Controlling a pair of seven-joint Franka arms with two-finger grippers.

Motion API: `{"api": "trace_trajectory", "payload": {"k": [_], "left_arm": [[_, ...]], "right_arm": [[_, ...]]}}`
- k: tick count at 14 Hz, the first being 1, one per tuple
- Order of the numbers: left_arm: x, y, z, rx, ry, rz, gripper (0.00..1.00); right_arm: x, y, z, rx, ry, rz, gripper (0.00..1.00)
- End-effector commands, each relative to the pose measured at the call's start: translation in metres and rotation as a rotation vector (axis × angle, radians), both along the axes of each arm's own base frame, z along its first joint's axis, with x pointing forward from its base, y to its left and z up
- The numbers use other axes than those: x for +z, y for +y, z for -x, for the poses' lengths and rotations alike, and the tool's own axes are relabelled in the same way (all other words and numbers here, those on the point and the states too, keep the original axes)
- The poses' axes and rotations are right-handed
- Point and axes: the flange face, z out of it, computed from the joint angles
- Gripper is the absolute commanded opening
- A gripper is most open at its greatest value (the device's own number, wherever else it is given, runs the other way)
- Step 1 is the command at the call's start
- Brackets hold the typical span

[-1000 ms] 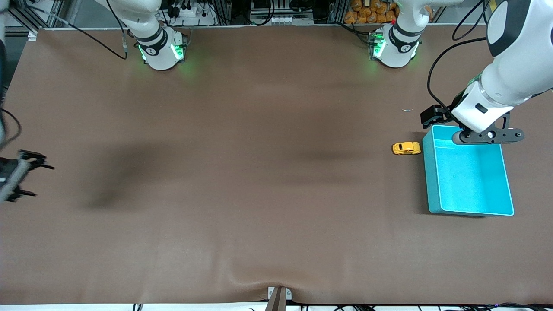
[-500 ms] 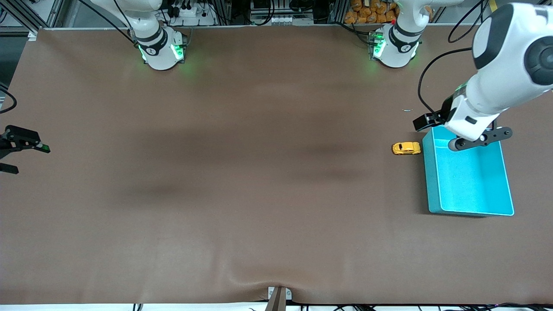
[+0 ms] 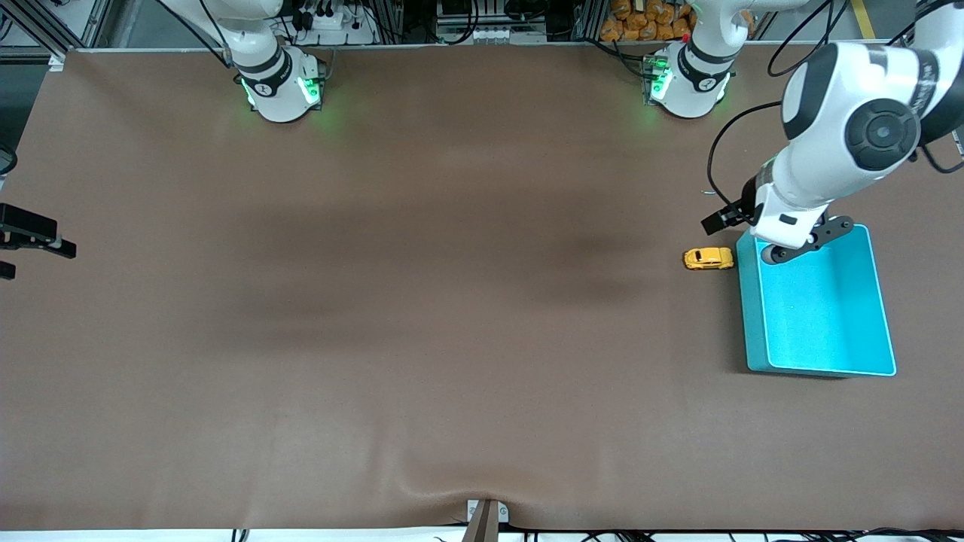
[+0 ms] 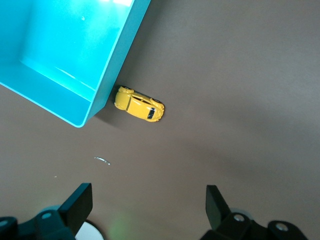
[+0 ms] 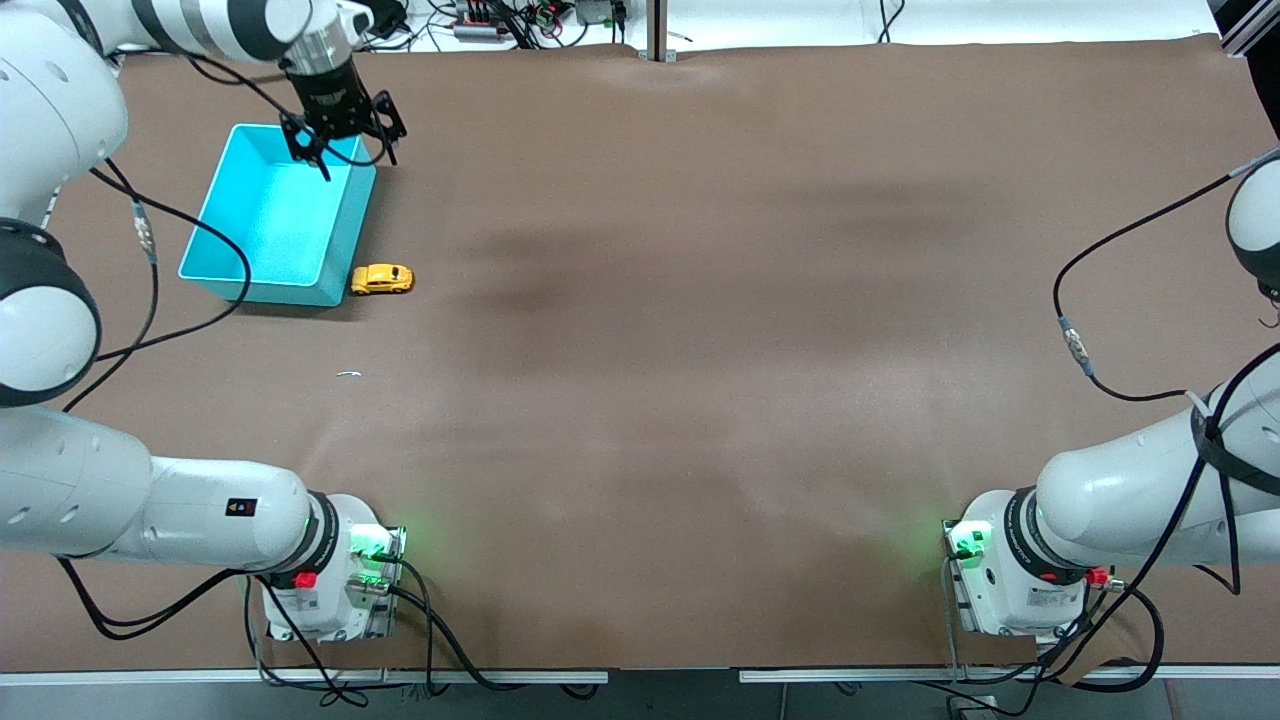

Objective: Wind and store yellow beetle car
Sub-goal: 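Move the left gripper down to the car beside the teal bin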

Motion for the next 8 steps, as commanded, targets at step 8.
{"api": "trace_trajectory", "payload": {"k": [8], "left_arm": [[-0.099,0.037,0.038,0.327,-0.097,-0.031,1.00]], "right_arm": [[0.032,0.061,0.032,-0.112,0.070,0.111,1.00]]}}
